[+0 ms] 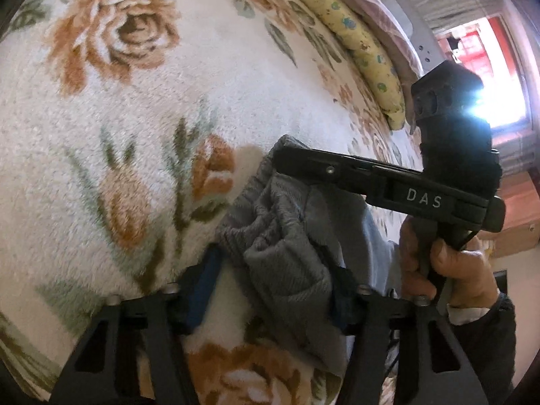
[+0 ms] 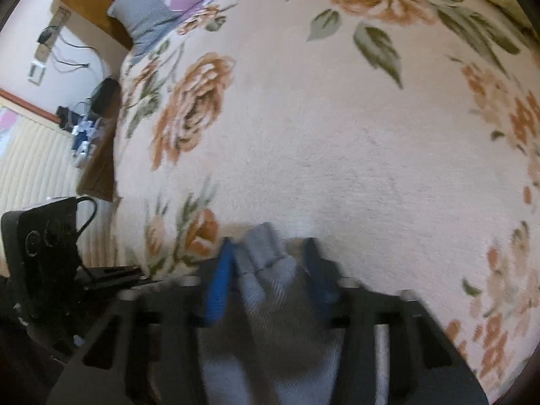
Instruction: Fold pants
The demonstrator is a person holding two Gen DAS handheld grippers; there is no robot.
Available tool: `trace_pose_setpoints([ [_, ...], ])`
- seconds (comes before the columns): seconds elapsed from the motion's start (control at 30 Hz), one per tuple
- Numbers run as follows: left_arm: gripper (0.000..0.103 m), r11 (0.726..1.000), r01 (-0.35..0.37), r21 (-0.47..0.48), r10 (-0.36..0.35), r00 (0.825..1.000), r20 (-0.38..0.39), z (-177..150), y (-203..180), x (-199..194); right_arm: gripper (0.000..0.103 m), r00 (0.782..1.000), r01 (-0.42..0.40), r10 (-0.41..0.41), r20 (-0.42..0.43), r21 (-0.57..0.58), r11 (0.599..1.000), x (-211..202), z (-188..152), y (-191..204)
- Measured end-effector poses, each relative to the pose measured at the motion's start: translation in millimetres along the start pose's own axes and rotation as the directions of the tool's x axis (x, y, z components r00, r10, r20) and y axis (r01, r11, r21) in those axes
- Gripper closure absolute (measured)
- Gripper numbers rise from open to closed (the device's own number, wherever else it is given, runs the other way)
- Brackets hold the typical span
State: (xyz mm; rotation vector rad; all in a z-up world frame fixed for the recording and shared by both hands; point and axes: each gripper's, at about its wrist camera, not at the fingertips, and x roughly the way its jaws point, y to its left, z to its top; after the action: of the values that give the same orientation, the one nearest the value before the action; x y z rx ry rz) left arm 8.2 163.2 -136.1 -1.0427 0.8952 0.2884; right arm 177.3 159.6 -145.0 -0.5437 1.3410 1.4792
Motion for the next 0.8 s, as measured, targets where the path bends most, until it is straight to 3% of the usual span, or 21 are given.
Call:
trace_pose_setpoints([
  [0.23, 0.065, 0.999, 0.031, 0.024, -0.031, 0.999, 0.028, -4, -9, -12, 0.073, 0.996, 0.003, -0.002, 0.09, -0.013, 1.0, -34, -12, 12],
  [0.47, 0.065, 0.991, 0.042, 0.124, -0.053, 0.995, 0.083, -15, -49, -36, 0.073, 0.98, 0.004, -0.001, 0.201, -0.016, 1.0, -86, -33, 24],
  [0.8, 0.065, 0.953, 0.058, 0.298, -0.091, 0.991, 0.097, -52, -118, -50, 0.073, 0.93, 0.011, -0.011, 0.368, 0.002, 1.0, -157, -98, 28],
])
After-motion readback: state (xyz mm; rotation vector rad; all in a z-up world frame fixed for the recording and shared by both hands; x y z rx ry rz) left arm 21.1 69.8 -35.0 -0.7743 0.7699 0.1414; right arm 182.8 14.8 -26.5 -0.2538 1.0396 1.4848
